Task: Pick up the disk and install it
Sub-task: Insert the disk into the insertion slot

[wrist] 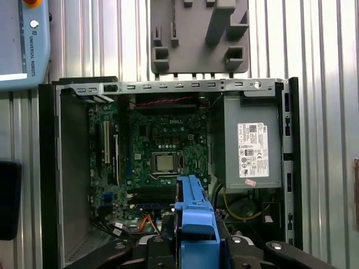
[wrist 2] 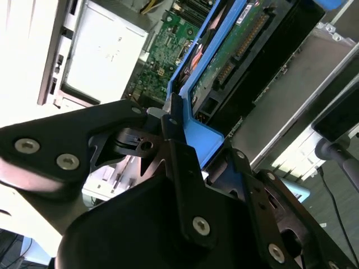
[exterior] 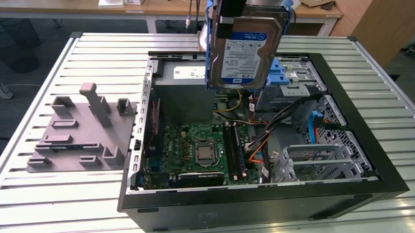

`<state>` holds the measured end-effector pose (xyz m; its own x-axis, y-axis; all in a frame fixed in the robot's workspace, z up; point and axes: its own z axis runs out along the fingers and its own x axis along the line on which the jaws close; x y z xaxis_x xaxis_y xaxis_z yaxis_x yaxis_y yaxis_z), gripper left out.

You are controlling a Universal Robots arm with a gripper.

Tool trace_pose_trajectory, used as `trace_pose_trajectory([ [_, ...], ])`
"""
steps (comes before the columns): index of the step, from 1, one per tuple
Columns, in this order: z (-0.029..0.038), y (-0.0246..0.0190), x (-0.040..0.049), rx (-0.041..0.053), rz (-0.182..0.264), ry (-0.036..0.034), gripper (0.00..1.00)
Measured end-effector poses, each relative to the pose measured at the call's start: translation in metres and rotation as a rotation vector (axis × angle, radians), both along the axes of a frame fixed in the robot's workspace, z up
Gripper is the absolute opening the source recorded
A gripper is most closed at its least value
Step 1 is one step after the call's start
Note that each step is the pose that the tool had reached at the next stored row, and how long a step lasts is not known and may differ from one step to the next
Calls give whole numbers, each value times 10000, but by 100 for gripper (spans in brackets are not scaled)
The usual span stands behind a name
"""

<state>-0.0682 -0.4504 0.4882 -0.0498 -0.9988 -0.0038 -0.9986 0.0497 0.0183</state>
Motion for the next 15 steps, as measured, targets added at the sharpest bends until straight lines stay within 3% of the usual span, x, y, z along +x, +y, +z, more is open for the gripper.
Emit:
trace_pose_trajectory([
  [6, -17, -184, 0, -6, 0, 0, 36],
  [12, -28, -323, 0, -43, 0, 0, 36],
  [15, -32, -362, 27, -71, -1, 5, 36],
])
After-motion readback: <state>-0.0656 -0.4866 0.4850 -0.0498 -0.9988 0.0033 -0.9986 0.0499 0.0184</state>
